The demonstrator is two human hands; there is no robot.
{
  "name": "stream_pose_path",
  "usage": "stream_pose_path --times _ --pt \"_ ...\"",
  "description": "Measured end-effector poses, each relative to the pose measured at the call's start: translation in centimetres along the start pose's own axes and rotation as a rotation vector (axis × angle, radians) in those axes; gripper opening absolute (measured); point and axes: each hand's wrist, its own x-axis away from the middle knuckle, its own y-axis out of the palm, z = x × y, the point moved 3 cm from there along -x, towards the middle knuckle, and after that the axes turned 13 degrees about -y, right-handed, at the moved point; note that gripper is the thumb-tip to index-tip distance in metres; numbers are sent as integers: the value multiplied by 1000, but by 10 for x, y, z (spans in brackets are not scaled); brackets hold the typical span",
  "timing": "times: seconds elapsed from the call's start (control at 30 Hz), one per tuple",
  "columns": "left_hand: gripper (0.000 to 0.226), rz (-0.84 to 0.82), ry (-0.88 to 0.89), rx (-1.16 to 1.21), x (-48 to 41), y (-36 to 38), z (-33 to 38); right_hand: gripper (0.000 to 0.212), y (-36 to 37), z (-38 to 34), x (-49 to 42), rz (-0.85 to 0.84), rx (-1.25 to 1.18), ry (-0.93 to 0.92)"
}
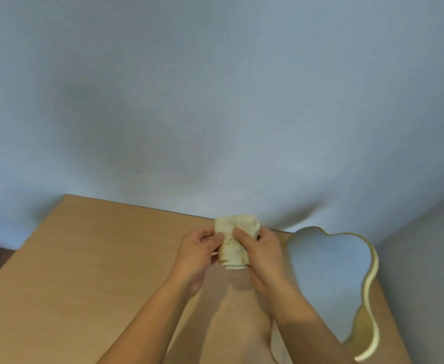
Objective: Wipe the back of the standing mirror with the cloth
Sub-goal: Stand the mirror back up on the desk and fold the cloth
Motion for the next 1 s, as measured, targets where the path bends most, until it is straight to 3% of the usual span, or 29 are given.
stream_pose_path --times 0.27,0.4,0.53,0.7,1.0 --pt "21 246 -77 -126 -74 -144 24 17 129 84 -50 -207 218 167" --pt "20 300 -110 -187 -125 -199 34 13 182 119 -81 -211 343 211" --pt "19 359 -131 -236 -174 -245 37 27 231 156 -109 -212 484 244" --pt "20 473 -147 -298 -222 -306 34 27 290 203 -133 -264 622 254" --pt "20 605 12 -603 -257 -336 27 36 328 245 -148 -241 822 204"
